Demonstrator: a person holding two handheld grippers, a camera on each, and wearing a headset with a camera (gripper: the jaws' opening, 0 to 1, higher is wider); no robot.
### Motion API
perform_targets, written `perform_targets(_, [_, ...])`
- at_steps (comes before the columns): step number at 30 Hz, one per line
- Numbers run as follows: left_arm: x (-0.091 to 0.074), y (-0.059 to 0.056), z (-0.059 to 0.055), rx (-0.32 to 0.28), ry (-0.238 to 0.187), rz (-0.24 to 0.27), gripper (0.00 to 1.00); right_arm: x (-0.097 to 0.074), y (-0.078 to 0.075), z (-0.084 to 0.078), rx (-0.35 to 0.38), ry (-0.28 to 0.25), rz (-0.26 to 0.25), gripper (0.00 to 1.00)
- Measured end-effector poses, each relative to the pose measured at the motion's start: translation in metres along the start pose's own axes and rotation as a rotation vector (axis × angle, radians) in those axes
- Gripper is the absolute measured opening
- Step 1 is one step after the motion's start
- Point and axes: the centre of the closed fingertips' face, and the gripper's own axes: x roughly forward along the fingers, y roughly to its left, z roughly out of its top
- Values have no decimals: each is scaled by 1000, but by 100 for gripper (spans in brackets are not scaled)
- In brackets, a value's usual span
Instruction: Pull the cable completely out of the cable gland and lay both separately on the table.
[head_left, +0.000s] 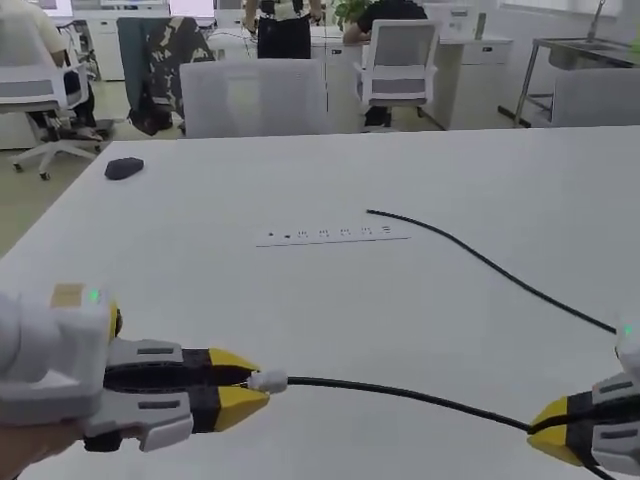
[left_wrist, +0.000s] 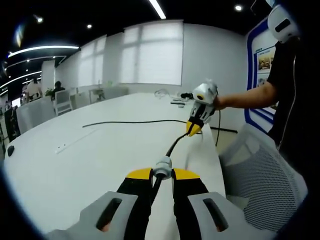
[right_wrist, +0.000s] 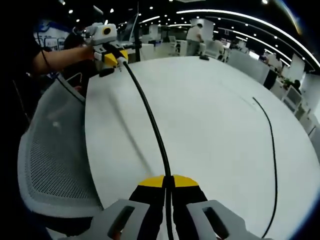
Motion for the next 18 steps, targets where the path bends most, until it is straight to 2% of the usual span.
perform_targets(1, [2,-2,0,1,3,-1,14,3,1,0,24,3,3,0])
perform_targets(4, [3,-2,-1,0,7,0,14,7,-2,1,29,15,-13,0])
perform_targets(5, [3,-2,0,1,5,1,14,7,-1,6,25,-3,-6,1])
perform_targets(6, [3,-3,1,2,4,1,14,7,2,17,43,-42,4,6])
perform_targets(7, [3,-3,1,2,4,0,14,7,3,22,52,-49,20,10])
perform_targets(8, [4,-3,1,6,6,0,14,6,3,30,45,-53,13,13])
perform_targets(9, [4,-3,0,8,10,0,14,6,6,38,28,-63,18,12])
perform_targets(10, [4,-4,0,10,12,-3,14,6,9,48,3,-78,29,10])
perform_targets(12, [5,-5,0,10,12,-7,14,8,15,76,-31,-142,40,11])
perform_targets(13, [6,-9,2,-7,3,-25,14,9,23,88,-34,-161,68,10])
perform_targets(15, [8,-9,3,3,3,-21,14,13,36,114,-85,-204,92,11])
perform_targets(18, [10,-12,2,6,8,-32,14,20,74,153,-194,-255,176,11])
